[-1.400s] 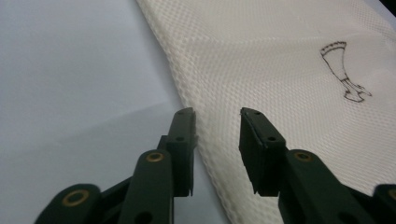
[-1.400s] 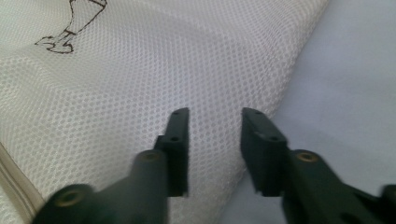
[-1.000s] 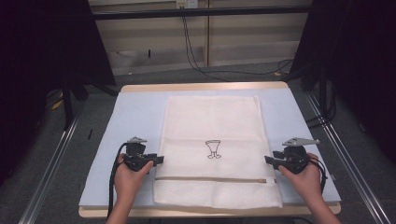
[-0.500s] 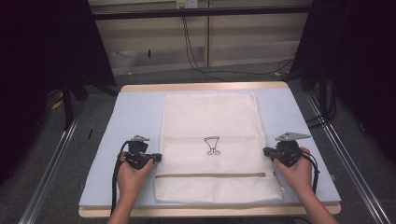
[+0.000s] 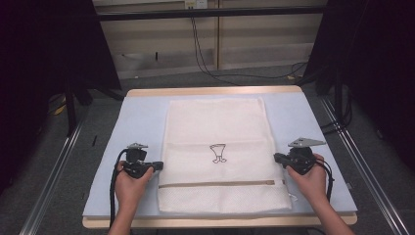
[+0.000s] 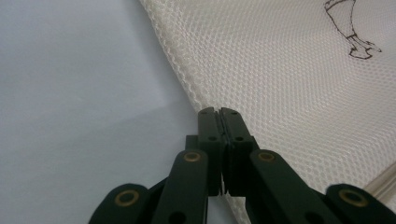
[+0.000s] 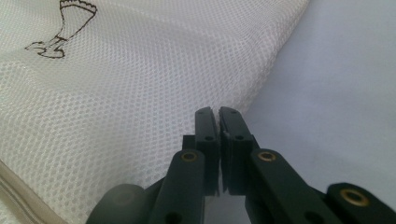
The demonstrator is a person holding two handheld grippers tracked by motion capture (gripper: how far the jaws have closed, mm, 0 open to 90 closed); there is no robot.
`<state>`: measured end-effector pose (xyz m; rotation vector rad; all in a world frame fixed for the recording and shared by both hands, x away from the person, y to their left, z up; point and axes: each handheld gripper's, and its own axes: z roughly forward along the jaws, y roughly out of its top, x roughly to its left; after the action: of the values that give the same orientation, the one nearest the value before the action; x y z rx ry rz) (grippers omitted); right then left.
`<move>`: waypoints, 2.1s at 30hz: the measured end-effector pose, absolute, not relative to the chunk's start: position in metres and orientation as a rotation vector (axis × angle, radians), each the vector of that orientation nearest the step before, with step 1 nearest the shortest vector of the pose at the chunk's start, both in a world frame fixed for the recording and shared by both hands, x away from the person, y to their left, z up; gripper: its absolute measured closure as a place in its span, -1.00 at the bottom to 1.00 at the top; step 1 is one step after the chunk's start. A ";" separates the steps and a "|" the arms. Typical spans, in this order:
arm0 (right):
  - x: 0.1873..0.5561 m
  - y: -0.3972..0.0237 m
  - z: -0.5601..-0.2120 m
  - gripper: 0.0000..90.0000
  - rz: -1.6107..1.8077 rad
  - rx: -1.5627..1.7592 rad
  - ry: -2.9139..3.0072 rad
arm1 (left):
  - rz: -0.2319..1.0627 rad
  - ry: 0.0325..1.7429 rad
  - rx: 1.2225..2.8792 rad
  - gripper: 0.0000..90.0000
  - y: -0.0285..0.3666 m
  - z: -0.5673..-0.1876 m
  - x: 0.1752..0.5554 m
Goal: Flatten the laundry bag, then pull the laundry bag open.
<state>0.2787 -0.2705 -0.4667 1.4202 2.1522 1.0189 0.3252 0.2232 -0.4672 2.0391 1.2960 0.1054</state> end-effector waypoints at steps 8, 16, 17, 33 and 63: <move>0.279 -0.267 -0.469 0.94 1.023 1.401 2.199 | 0.110 1.319 2.029 0.96 0.228 -0.469 0.325; 0.282 -0.258 -0.472 0.94 1.024 1.376 2.217 | 0.144 1.336 2.028 0.96 0.235 -0.467 0.325; 0.282 -0.257 -0.472 0.93 1.026 1.378 2.222 | 0.141 1.342 2.020 0.96 0.235 -0.467 0.325; 0.272 -0.261 -0.464 0.66 1.094 1.363 2.181 | 0.227 1.256 1.967 0.61 0.225 -0.450 0.317; 0.220 -0.264 -0.465 1.00 1.166 1.164 2.253 | -0.037 0.942 2.148 0.62 0.069 -0.443 0.295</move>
<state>0.2201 -0.2639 -0.4649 1.1636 2.2532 1.1663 0.2951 0.0693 -0.4430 2.1483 0.9423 -0.0366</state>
